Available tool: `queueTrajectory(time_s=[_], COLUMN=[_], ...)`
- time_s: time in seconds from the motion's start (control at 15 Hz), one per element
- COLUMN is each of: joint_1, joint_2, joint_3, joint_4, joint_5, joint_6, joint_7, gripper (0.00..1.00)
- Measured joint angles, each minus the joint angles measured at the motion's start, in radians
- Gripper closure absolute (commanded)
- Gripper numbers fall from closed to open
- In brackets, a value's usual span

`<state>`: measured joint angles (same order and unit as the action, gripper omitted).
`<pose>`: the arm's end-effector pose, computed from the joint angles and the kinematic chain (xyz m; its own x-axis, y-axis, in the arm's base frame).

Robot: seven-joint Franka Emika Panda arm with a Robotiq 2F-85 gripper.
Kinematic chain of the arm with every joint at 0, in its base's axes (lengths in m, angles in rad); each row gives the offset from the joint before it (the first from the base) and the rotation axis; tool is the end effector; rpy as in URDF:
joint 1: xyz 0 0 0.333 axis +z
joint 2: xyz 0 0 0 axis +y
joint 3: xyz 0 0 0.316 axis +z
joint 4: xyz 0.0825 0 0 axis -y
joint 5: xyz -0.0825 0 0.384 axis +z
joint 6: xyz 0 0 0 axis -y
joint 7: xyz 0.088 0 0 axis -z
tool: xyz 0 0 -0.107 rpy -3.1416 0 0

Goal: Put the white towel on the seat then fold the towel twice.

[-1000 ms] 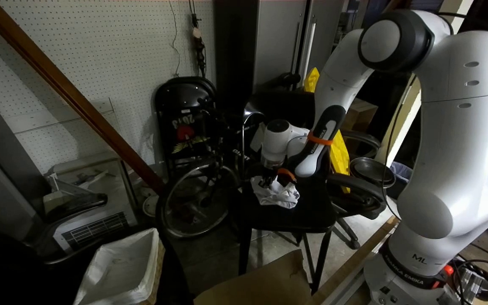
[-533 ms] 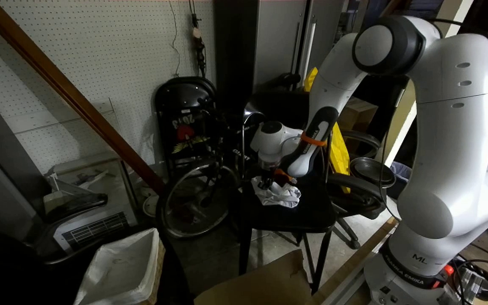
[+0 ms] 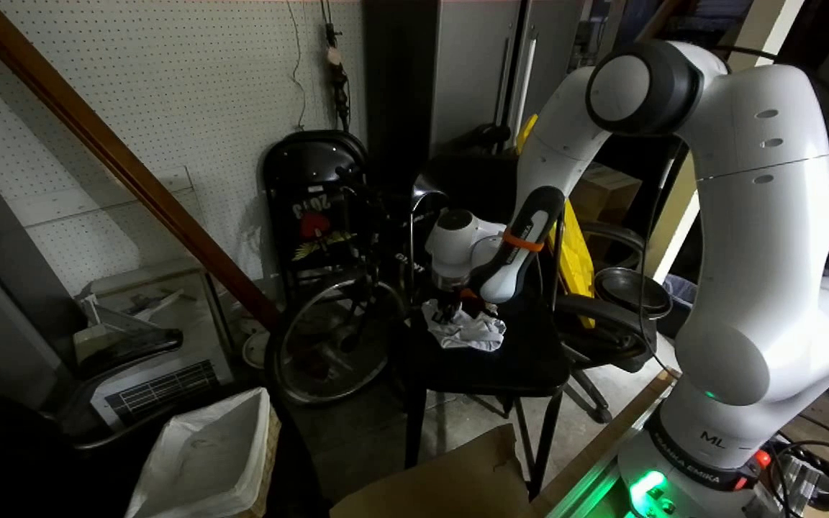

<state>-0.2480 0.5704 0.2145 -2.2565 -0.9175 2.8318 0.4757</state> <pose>0.5125 0.0323 0.1135 0.9427 0.3266 0.0689 0.3115 -0.9350 0.1694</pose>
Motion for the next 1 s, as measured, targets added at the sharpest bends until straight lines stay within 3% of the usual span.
queueTrajectory(time_s=[0.53,1.0], joint_1=[-0.042,-0.077], joint_2=[-0.025,-0.235], joint_3=[0.033,0.046], joint_4=[-0.028,-0.216], joint_5=[0.003,0.006], joint_6=[-0.003,-0.007], joint_7=[-0.037,0.052], gripper=[1.00,1.00])
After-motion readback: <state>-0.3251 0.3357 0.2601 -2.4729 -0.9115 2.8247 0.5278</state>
